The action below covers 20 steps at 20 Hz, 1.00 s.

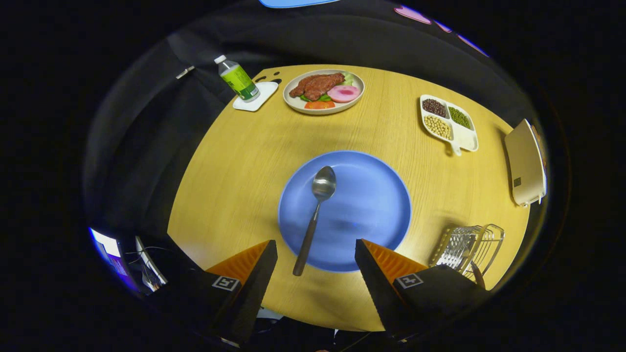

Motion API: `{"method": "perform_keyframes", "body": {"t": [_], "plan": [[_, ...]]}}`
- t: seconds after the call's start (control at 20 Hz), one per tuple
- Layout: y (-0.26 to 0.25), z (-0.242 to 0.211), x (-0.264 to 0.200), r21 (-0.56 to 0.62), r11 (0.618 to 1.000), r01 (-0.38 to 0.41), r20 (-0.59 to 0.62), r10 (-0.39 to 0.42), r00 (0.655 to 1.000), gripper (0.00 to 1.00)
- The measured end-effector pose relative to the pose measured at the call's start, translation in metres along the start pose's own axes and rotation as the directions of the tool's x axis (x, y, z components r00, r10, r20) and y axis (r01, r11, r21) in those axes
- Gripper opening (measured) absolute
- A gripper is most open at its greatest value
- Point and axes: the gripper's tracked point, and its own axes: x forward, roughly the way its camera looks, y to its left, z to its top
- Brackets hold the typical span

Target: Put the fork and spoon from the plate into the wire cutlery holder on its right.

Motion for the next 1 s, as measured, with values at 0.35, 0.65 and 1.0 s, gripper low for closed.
{"method": "perform_keyframes", "body": {"t": [0.35,0.65,1.0], "plan": [[-0.008,-0.014,0.046,0.079,0.996,0.035,-0.106,-0.027,0.994,0.97],[-0.002,-0.021,0.063,0.112,0.993,0.044,-0.164,-0.025,0.986,0.49],[-0.009,-0.027,0.071,0.106,0.993,0.053,-0.198,-0.031,0.98,0.23]]}}
